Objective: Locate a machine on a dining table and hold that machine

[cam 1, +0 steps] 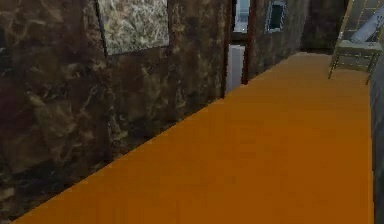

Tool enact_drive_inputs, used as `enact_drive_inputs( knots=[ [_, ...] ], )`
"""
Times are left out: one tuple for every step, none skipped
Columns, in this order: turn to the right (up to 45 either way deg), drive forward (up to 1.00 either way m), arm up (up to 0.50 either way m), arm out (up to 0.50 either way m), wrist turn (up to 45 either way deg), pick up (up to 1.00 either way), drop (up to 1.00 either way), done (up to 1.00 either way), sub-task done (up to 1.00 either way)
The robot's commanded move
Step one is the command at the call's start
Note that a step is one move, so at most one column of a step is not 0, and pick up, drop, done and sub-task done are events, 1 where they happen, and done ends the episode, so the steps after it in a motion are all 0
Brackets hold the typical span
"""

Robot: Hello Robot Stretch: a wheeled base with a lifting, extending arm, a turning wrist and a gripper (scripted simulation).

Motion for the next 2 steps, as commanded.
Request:
enact_drive_inputs(
  knots=[
    [27.0,0.00,0.00,0.00,0.0,0.00,0.00,0.00,0.00],
    [0.0,1.00,0.00,0.00,0.0,0.00,0.00,0.00,0.00]
  ],
)
